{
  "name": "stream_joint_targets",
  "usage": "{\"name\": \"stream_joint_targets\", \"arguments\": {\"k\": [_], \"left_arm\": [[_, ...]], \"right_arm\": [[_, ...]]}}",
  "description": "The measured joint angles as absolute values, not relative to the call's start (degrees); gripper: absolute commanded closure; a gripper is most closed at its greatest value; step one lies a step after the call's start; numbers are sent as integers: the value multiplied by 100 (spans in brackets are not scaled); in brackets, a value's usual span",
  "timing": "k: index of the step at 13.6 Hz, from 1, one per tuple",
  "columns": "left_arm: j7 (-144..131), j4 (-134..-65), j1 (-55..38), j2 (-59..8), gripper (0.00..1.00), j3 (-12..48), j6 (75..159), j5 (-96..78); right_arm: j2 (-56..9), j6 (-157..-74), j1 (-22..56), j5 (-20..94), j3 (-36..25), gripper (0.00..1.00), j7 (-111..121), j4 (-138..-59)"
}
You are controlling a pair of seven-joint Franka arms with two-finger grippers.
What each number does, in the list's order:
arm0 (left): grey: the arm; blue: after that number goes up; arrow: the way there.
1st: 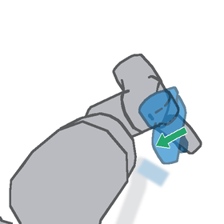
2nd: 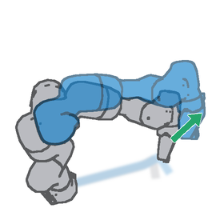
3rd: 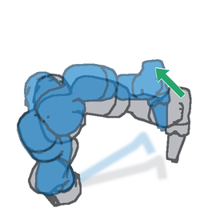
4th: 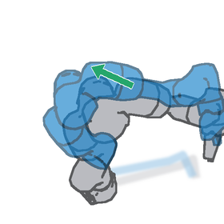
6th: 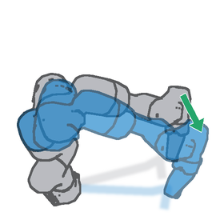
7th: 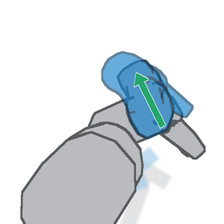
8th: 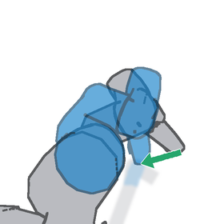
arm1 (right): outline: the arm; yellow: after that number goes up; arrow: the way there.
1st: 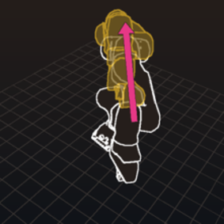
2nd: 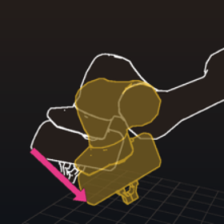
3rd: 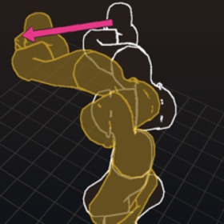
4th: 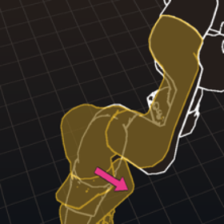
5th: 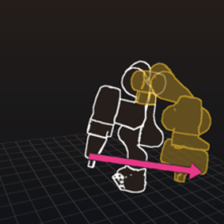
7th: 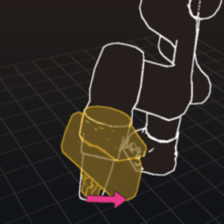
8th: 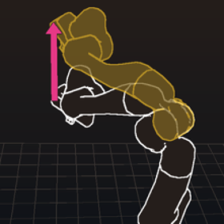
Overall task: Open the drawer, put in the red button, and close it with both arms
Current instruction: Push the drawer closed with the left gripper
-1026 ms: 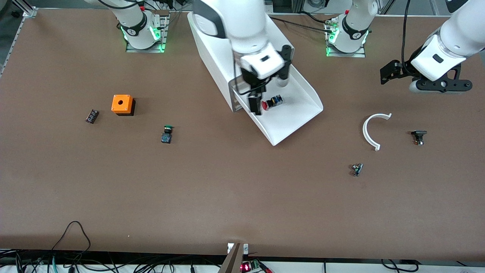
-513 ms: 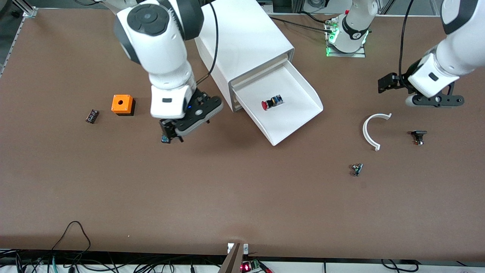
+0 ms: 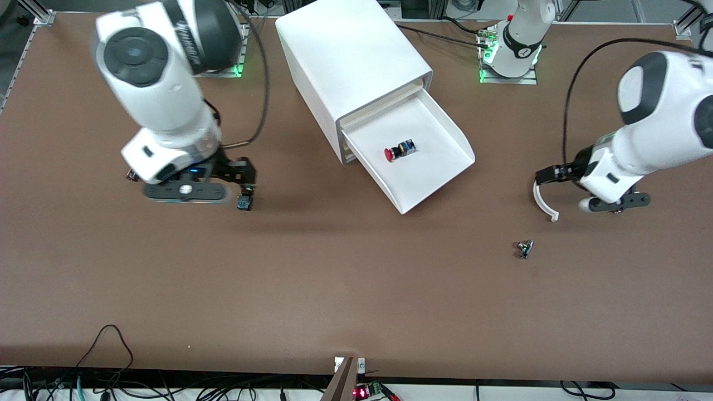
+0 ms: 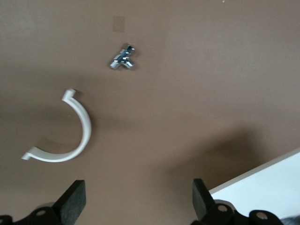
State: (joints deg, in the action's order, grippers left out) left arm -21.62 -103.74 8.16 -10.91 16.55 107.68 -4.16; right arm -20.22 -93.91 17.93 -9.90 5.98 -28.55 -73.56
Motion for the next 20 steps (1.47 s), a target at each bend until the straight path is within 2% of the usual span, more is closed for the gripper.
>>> {"name": "stream_joint_targets", "arguments": {"k": [3, 7, 12, 15, 20], "left_arm": [[-3925, -10401, 24, -1637, 0, 1680, 11734, -418], [-4972, -10663, -547, -2443, 0, 1684, 13168, -418], [-5098, -11103, -865, -2467, 0, 1695, 13310, -418], [-5154, -11253, -1024, -2314, 0, 1705, 13451, -381], [-5169, -11904, -1627, -2054, 0, 2462, 13389, -392]], "right_arm": [[-1852, -9145, 1448, -971, 277, 0, -2858, -7369], [-1683, -9144, 987, -494, 232, 0, -2715, -7535], [-1158, -9705, 445, -425, 226, 0, -1616, -8537], [-1024, -9723, 378, -422, 164, 0, -1488, -8665], [-1006, -9807, 330, -259, -226, 0, -308, -8687]]}}
